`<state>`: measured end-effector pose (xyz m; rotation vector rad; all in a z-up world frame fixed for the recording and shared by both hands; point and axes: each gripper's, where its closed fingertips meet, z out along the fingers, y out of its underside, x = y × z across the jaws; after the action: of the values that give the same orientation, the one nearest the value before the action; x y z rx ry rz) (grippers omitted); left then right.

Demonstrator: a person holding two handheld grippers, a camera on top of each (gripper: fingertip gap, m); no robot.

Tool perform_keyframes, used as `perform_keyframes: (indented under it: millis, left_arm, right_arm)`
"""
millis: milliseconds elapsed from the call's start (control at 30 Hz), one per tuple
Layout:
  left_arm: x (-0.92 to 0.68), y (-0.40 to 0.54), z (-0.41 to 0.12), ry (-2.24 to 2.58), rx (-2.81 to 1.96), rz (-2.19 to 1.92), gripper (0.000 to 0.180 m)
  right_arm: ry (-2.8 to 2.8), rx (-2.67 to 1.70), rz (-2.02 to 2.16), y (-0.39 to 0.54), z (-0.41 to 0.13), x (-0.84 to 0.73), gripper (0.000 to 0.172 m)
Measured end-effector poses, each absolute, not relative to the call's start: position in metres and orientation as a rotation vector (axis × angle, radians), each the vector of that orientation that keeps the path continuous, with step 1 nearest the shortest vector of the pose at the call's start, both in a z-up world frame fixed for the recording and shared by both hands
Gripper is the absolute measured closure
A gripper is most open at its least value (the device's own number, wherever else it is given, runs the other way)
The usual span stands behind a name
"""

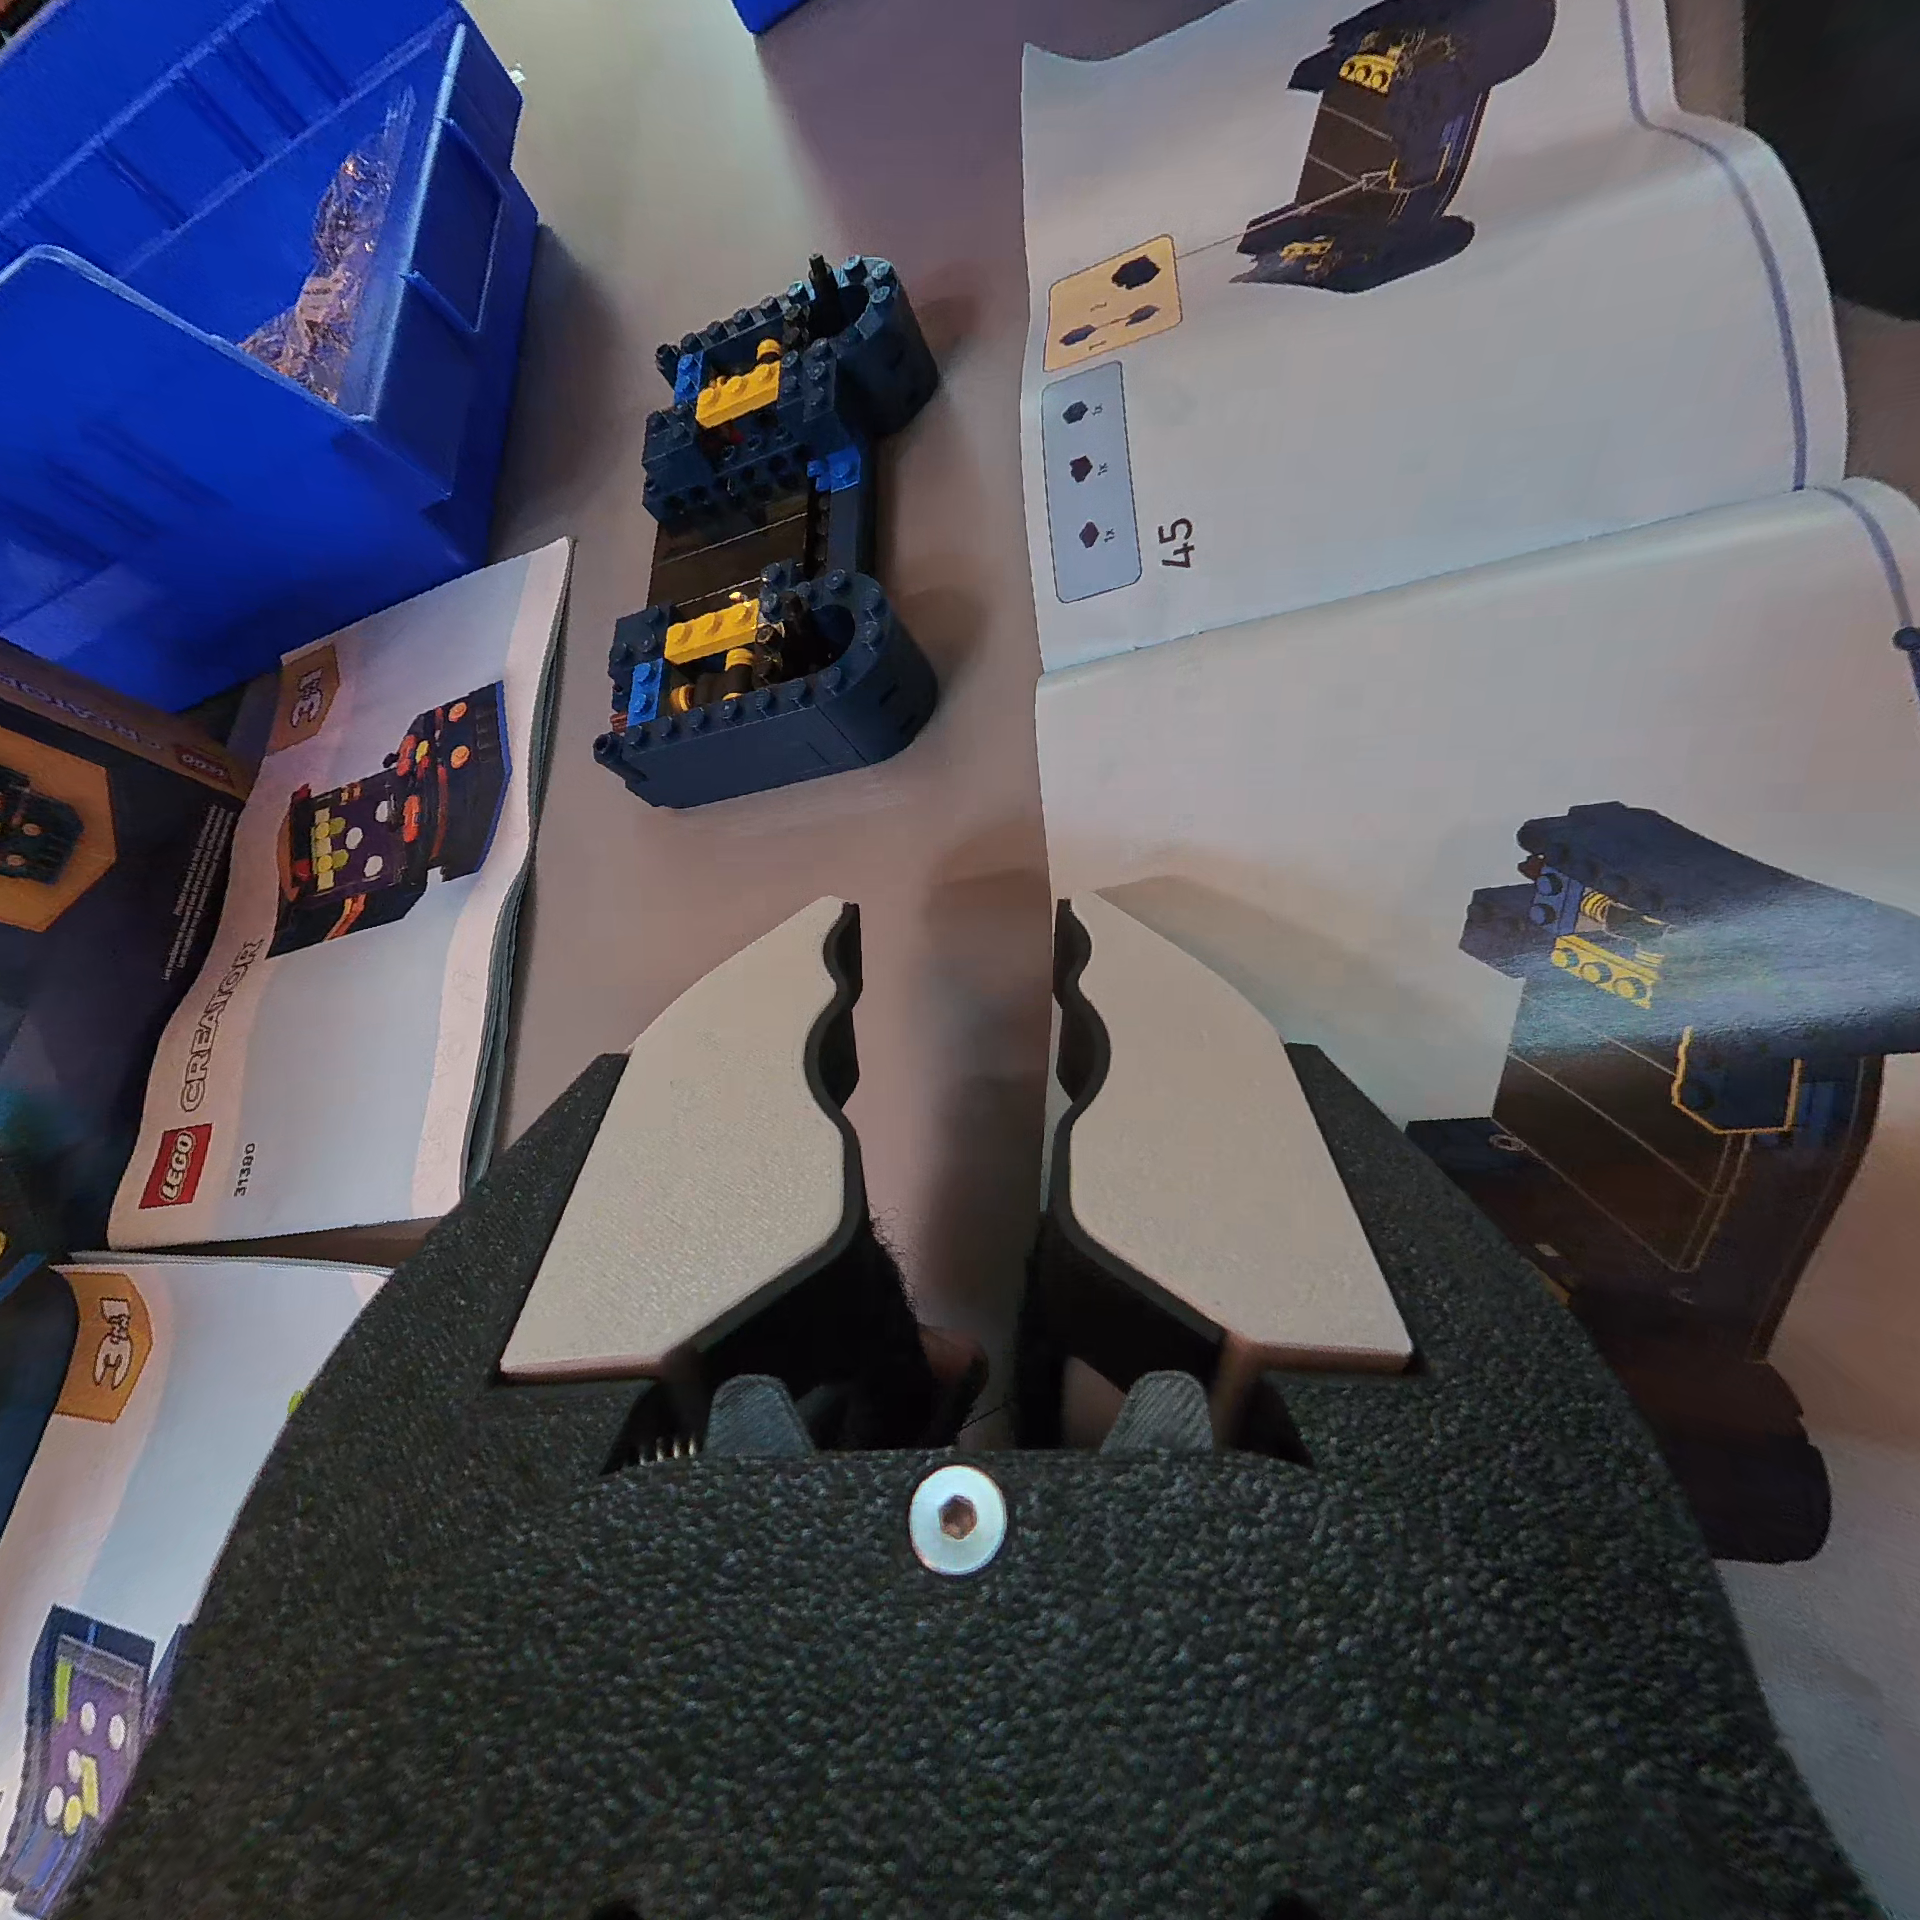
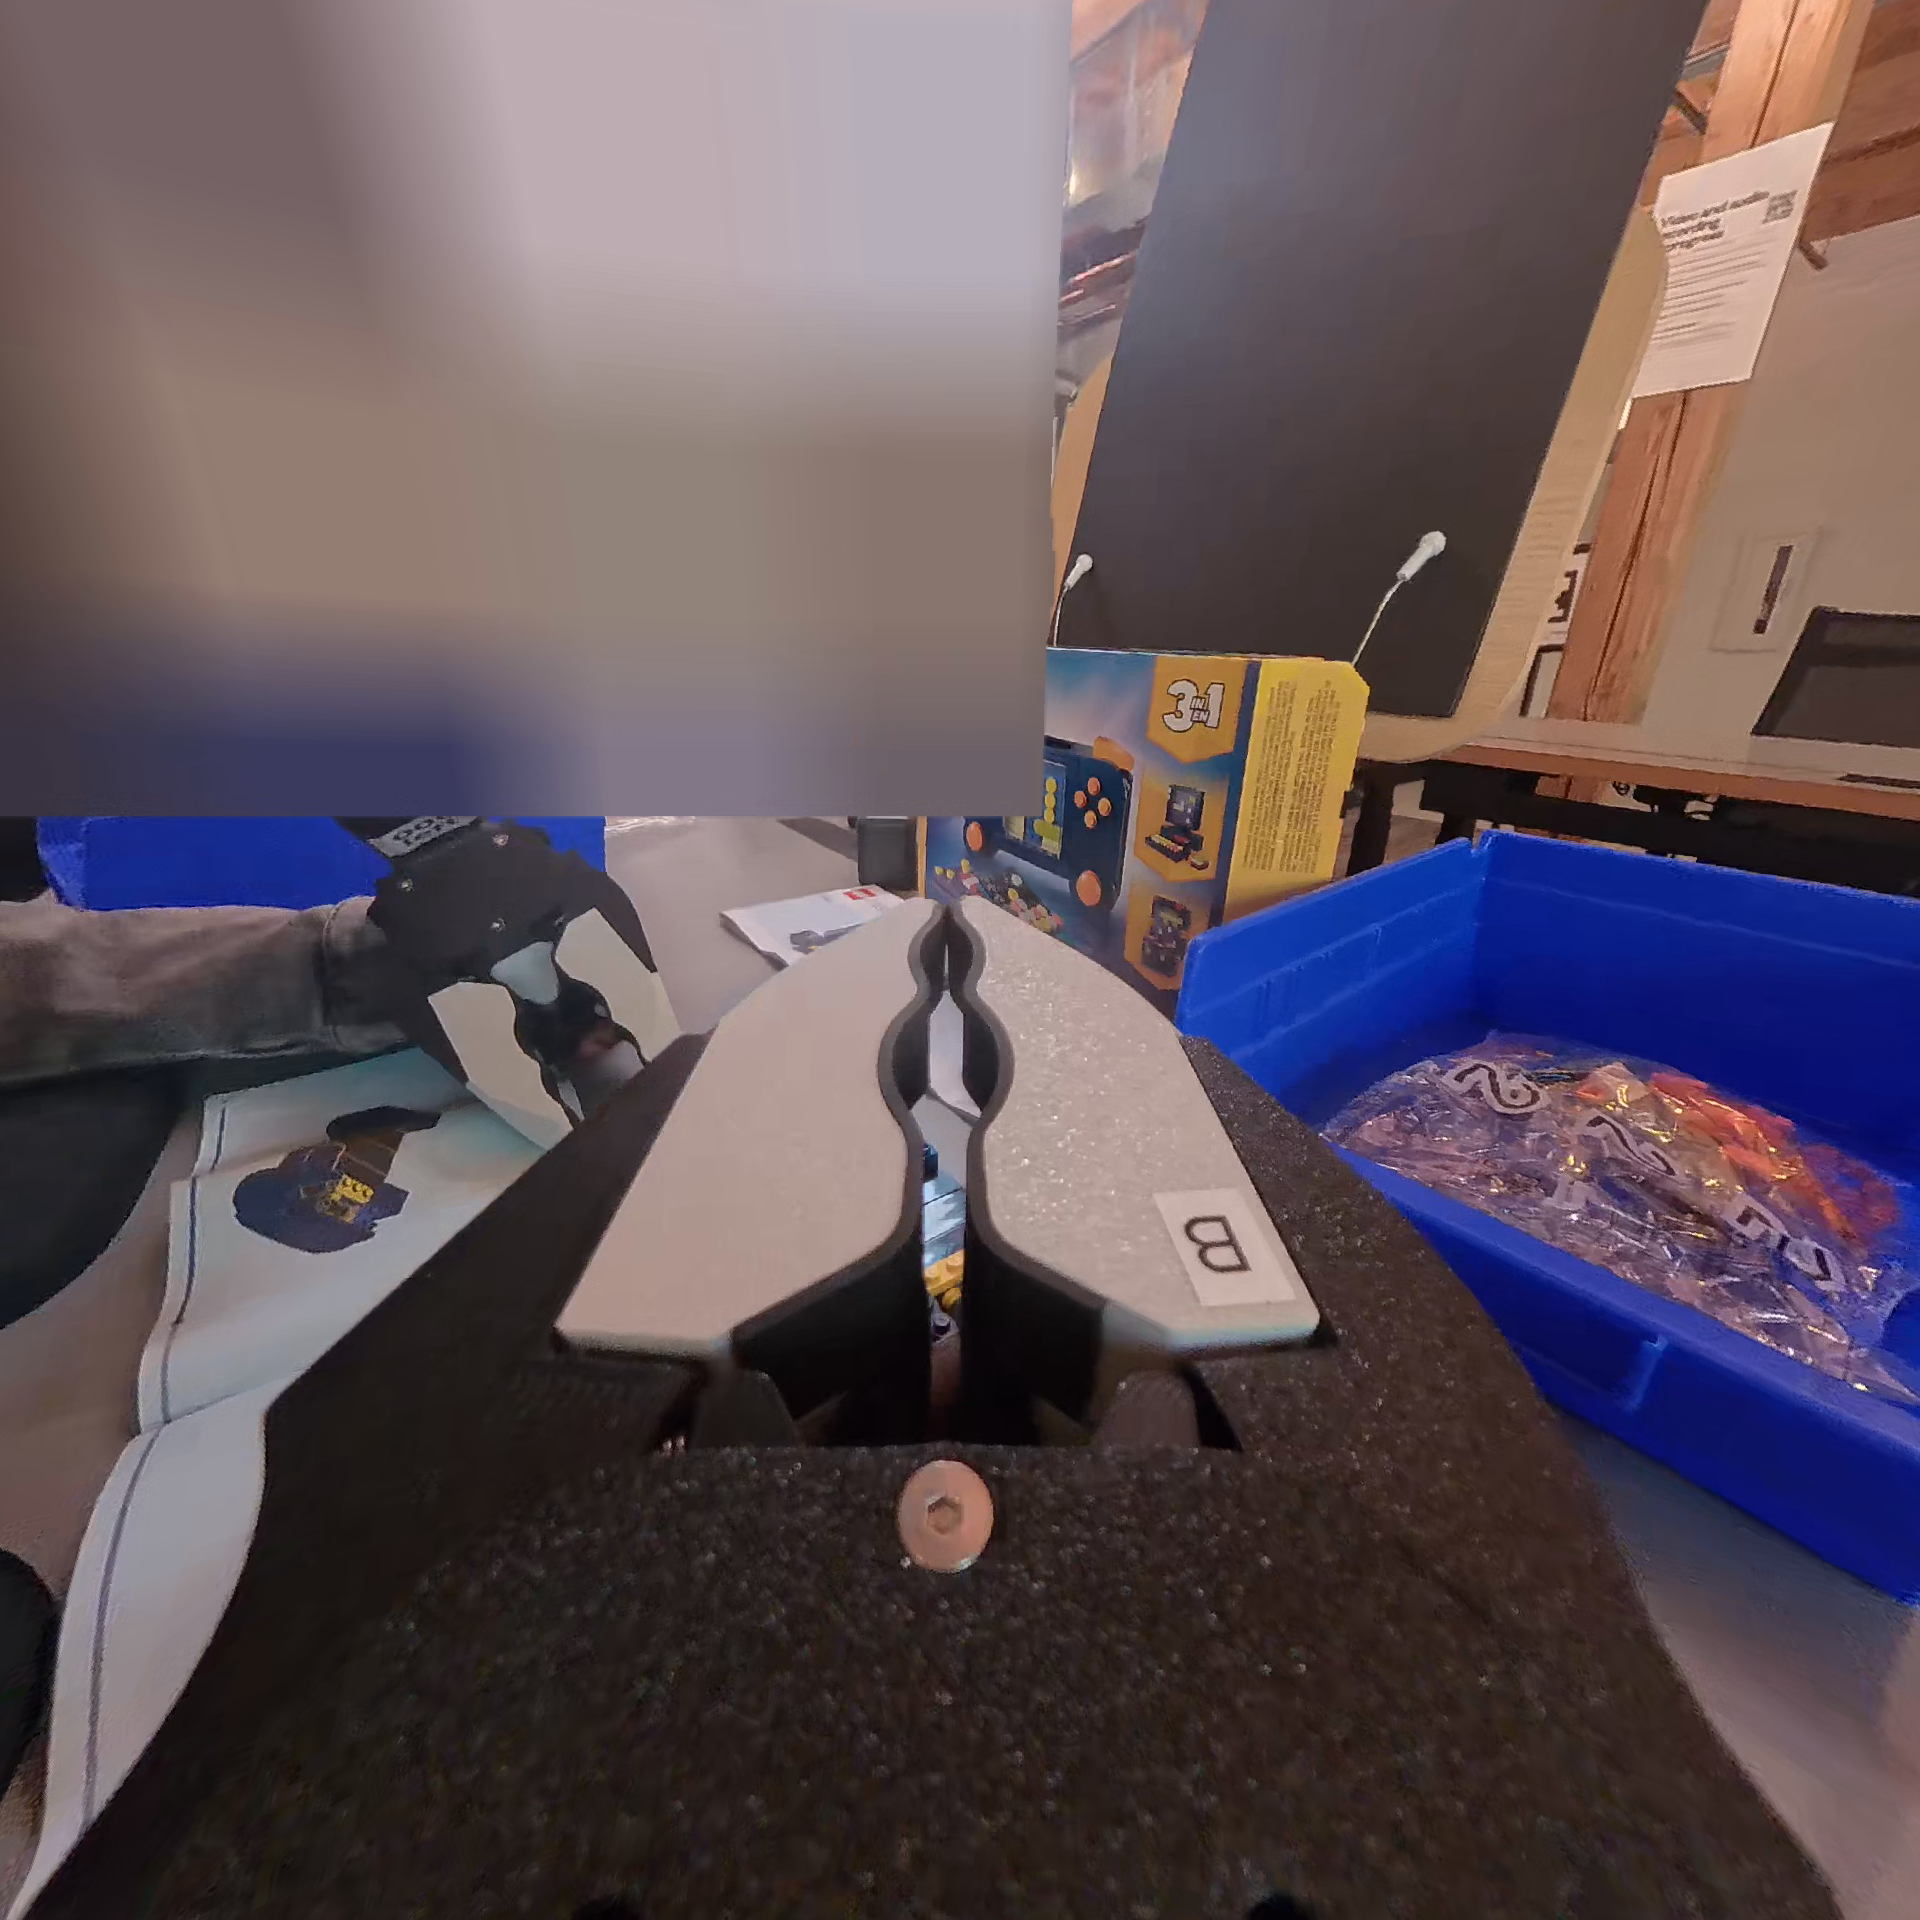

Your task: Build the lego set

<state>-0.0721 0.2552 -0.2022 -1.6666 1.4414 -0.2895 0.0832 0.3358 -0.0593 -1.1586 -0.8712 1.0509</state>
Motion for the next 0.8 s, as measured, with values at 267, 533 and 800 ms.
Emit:
perform_keyframes:
  millis: [267,533,800]
  left_arm:
    - [-0.072,0.255,-0.202,1.441,-1.667,-0.288,0.145]
    - [-0.072,0.255,-0.201,1.438,-1.643,-0.25,0.146]
    - [-0.067,0.246,-0.112,1.202,-1.512,-0.308,0.141]
  right_arm:
    - [-0.976,-1.195,0.984,0.332,-0.083,0.067,0.172]
    - [-1.034,-1.19,0.983,0.325,-0.103,0.05,0.172]
    - [-1.059,-1.177,0.961,0.321,-0.105,0.047,0.171]
